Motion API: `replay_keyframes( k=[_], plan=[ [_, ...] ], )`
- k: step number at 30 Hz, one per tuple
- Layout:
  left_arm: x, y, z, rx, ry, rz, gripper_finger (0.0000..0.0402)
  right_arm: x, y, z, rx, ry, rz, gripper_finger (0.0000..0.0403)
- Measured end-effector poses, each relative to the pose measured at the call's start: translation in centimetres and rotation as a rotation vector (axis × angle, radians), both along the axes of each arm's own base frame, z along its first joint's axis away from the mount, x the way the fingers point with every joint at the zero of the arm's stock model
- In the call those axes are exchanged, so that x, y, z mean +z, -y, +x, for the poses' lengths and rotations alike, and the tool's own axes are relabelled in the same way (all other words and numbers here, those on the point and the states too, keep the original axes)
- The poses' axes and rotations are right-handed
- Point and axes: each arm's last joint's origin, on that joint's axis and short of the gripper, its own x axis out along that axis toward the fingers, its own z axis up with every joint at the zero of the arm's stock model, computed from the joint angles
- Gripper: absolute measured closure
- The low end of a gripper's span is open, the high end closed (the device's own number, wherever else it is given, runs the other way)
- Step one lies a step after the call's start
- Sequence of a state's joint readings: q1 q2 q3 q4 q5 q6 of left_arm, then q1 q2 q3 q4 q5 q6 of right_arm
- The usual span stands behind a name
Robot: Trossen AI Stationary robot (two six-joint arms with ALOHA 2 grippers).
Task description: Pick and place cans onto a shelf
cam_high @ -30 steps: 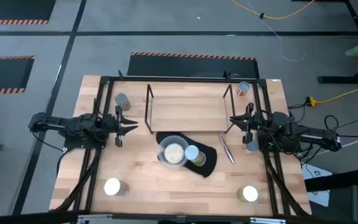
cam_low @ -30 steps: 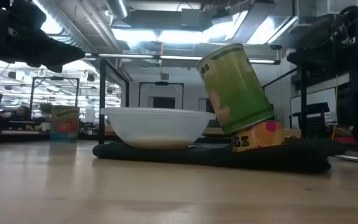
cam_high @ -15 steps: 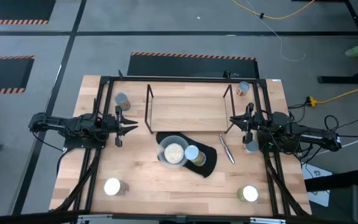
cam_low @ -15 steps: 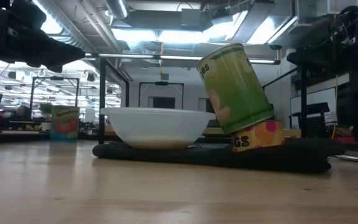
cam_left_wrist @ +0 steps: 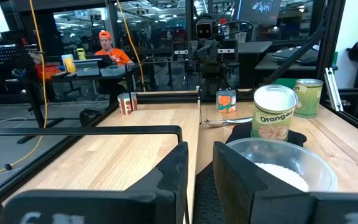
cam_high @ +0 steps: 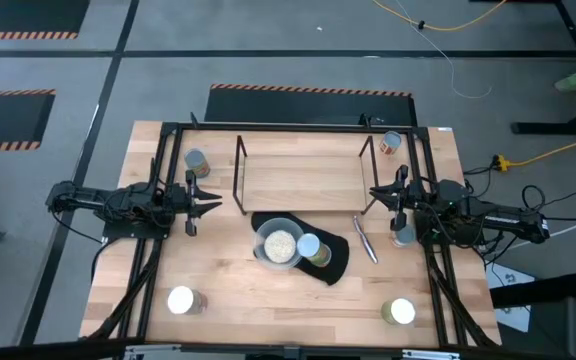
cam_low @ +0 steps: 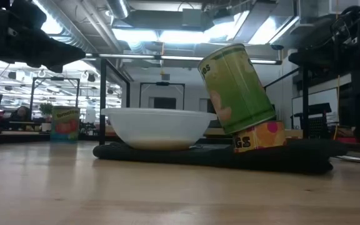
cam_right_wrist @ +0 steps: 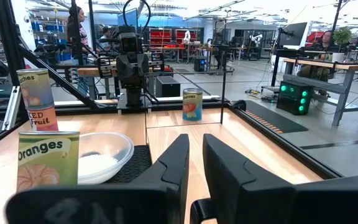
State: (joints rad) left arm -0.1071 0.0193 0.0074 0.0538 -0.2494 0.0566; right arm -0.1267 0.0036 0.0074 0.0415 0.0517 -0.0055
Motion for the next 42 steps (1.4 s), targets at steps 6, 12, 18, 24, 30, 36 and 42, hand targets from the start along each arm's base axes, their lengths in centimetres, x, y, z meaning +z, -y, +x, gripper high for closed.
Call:
replay_keyframes(
  k=[6, 12, 18, 24, 30, 36, 42],
  plan=[
    [0.0, 0.0, 0.0, 0.000, 0.000, 0.000, 0.0333, 0.0, 0.0, 0.0, 0.000, 0.000, 0.000, 0.0350],
    [0.0, 0.0, 0.0, 0.000, 0.000, 0.000, 0.0333, 0.0, 0.0, 0.0, 0.000, 0.000, 0.000, 0.0350],
    [0.0, 0.0, 0.0, 0.000, 0.000, 0.000, 0.0333, 0.0, 0.0, 0.0, 0.009, 0.001, 0.000, 0.0350],
    [0.0, 0.0, 0.0, 0.000, -0.001, 0.007, 0.0333, 0.3, -0.2, 0.0, 0.063, 0.028, -0.005, 0.0349],
    [0.0, 0.0, 0.0, 0.000, -0.001, 0.007, 0.0333, 0.8, -0.3, 0.0, 0.103, 0.084, 0.012, 0.0323],
    [0.0, 0.0, 0.0, 0.001, -0.001, 0.007, 0.0333, 1.5, -0.3, -0.1, 0.107, 0.153, 0.030, 0.0263],
    [0.0, 0.0, 0.0, 0.001, -0.002, 0.007, 0.0333, 4.1, -0.4, -0.9, 0.114, 0.238, 0.060, 0.0191]
  ],
)
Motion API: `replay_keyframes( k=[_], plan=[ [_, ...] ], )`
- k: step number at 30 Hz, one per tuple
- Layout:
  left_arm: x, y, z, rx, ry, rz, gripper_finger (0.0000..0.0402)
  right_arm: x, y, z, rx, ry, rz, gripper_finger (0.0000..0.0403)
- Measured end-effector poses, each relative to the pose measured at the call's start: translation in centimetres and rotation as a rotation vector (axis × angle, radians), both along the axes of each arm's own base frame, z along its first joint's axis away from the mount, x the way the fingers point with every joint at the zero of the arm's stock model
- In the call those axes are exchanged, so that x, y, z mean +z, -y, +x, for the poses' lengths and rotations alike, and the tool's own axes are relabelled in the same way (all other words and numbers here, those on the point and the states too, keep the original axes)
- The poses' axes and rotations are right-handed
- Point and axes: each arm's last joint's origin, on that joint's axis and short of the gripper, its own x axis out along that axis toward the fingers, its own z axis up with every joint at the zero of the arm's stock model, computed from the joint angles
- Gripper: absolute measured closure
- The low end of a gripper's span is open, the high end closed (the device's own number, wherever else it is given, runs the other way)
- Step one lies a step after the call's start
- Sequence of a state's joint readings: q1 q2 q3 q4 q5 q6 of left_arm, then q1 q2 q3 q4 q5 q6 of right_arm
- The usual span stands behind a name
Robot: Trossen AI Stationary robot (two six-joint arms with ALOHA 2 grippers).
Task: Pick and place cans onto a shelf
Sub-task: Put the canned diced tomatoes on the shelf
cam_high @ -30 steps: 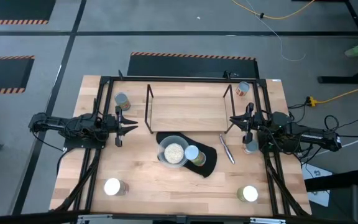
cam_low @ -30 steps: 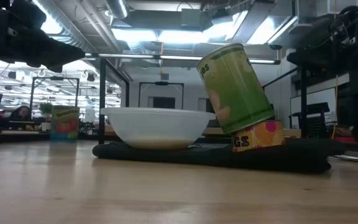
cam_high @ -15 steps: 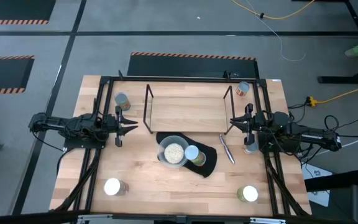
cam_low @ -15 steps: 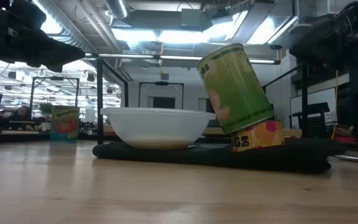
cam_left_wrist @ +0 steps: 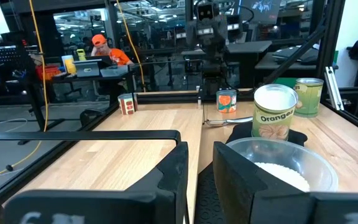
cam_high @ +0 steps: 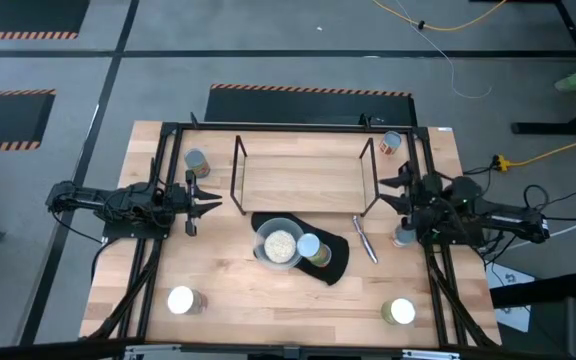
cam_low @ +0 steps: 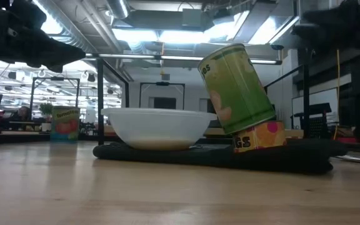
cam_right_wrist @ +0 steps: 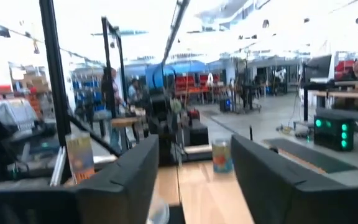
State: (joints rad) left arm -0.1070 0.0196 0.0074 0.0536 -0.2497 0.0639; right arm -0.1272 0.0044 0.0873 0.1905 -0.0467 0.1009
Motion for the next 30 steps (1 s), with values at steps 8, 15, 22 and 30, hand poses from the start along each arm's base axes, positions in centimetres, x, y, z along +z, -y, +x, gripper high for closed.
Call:
replay_keyframes(
  k=[8, 15, 22, 30],
  plan=[
    [0.0, 0.0, 0.0, -0.001, 0.000, 0.000, 0.0333, 4.5, 0.0, -1.7, -0.083, 0.049, 0.014, 0.0143],
    [0.0, 0.0, 0.0, 0.000, 0.000, 0.000, 0.0333, 7.9, 0.6, -2.9, -0.317, -0.177, 0.076, 0.0147],
    [0.0, 0.0, 0.0, 0.000, 0.000, 0.000, 0.0333, 10.3, 1.3, -2.8, -0.599, -0.454, 0.076, 0.0150],
    [0.0, 0.0, 0.0, 0.000, 0.000, 0.004, 0.0333, 12.7, 2.1, -2.0, -0.762, -0.663, 0.059, 0.0151]
  ],
)
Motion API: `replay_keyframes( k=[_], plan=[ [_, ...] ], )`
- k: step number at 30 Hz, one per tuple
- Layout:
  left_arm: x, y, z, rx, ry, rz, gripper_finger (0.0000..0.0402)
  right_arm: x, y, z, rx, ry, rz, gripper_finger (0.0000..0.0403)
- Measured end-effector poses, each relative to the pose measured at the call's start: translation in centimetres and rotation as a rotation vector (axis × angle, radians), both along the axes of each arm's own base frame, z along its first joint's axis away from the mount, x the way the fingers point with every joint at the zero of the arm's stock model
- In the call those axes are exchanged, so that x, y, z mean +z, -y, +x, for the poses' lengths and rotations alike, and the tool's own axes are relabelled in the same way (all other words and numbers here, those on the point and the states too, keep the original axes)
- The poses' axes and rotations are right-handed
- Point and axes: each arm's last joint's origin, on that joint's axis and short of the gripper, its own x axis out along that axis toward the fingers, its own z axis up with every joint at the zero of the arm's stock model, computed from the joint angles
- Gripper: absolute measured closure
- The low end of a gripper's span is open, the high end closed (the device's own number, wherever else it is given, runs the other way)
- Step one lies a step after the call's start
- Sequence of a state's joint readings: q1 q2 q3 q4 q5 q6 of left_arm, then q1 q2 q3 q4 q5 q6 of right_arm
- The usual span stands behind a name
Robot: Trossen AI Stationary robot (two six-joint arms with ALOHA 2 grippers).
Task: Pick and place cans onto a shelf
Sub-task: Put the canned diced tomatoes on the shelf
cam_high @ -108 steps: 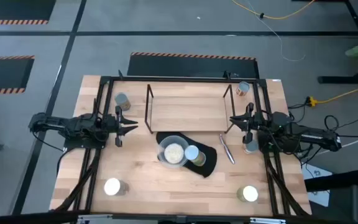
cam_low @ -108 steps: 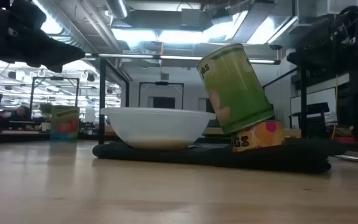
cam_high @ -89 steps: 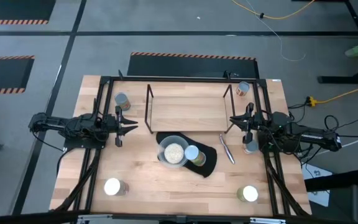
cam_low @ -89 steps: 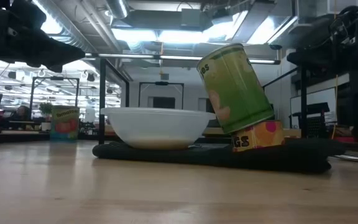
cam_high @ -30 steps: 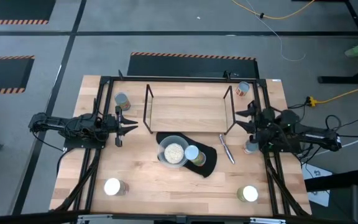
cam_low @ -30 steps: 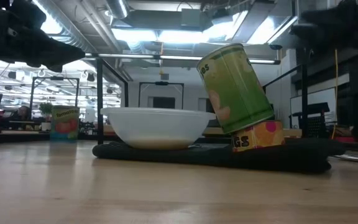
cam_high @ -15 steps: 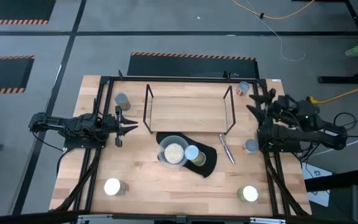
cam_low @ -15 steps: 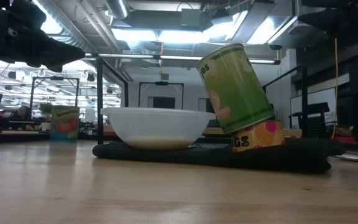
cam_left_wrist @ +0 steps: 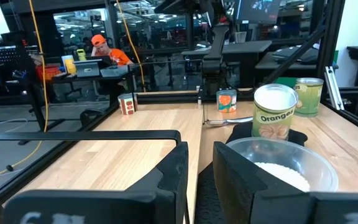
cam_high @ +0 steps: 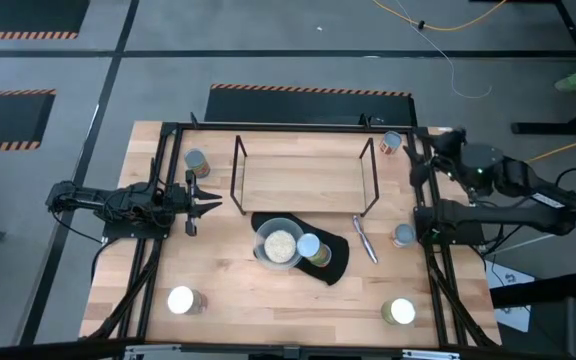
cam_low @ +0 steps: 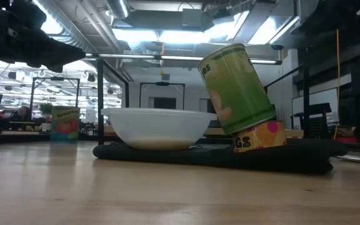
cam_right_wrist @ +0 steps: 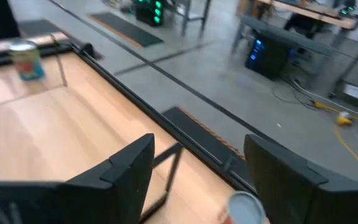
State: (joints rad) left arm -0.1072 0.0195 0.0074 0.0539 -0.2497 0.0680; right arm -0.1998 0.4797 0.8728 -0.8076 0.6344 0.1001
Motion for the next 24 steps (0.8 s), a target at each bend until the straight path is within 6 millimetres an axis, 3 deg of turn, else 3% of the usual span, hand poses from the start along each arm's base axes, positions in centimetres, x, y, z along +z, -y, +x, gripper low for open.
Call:
replay_keyframes(
  k=[5, 11, 16, 24],
  plan=[
    [0.0, 0.0, 0.0, 0.001, -0.005, 0.034, 0.0333, 0.9, 0.9, 1.0, -0.063, -0.080, 0.007, 0.0151],
    [0.0, 0.0, 0.0, 0.002, -0.007, 0.048, 0.0333, 0.3, 2.6, 2.4, -0.094, -0.202, 0.052, 0.0151],
    [0.0, 0.0, 0.0, 0.003, -0.007, 0.049, 0.0333, -0.8, 5.2, 3.3, -0.198, -0.351, 0.086, 0.0151],
    [0.0, 0.0, 0.0, 0.002, -0.007, 0.049, 0.0333, -3.5, 10.4, 4.0, -0.174, -0.520, 0.278, 0.0151]
  ],
)
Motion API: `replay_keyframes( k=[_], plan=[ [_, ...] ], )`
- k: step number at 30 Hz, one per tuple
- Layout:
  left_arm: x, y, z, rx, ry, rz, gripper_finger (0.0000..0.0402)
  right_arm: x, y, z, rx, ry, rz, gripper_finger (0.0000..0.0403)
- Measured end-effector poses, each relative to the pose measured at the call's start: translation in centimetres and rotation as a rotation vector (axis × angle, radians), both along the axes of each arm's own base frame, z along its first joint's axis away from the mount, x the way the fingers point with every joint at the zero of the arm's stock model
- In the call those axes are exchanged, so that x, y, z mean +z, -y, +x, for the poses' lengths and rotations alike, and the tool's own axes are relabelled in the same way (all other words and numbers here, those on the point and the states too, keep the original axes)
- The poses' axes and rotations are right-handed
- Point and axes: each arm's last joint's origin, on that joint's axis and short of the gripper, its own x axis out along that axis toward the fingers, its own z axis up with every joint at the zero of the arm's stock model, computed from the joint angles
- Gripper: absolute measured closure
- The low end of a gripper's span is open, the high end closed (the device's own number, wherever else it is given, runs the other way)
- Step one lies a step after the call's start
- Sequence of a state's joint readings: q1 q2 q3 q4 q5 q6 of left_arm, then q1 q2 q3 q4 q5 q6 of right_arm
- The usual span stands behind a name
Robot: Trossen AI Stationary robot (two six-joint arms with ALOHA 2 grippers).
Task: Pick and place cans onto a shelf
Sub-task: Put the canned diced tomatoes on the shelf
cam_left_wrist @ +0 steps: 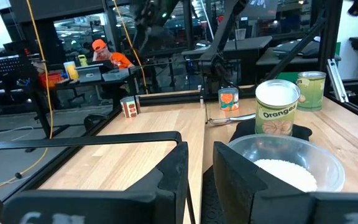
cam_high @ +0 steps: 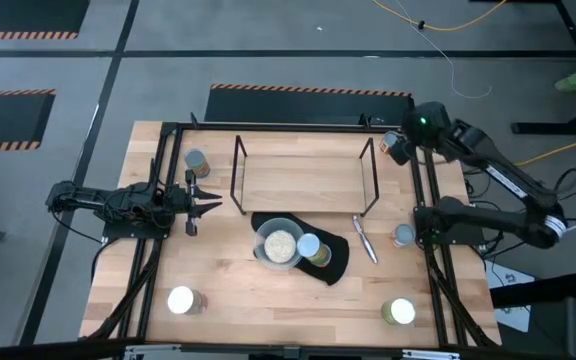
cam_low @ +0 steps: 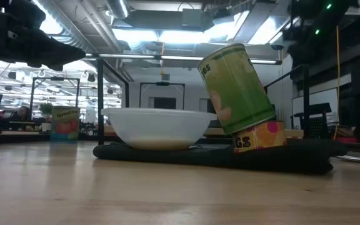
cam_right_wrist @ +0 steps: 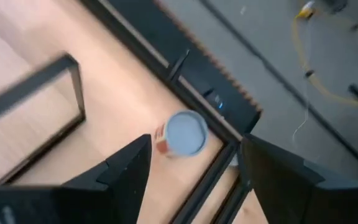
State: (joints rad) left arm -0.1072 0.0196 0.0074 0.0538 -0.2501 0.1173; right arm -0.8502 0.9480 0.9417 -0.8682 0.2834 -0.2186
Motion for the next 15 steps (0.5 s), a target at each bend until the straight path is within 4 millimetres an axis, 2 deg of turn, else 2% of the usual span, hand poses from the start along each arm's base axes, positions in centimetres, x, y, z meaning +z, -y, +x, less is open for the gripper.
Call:
replay_keyframes(
  k=[6, 15],
  plan=[
    [0.0, 0.0, 0.0, 0.000, 0.000, 0.000, 0.0333, -2.6, 3.1, 0.4, 0.035, -0.050, 0.178, 0.0151],
    [0.0, 0.0, 0.0, 0.000, 0.000, 0.000, 0.0333, -5.6, 5.2, 1.4, 0.028, -0.111, 0.337, 0.0186]
  ],
)
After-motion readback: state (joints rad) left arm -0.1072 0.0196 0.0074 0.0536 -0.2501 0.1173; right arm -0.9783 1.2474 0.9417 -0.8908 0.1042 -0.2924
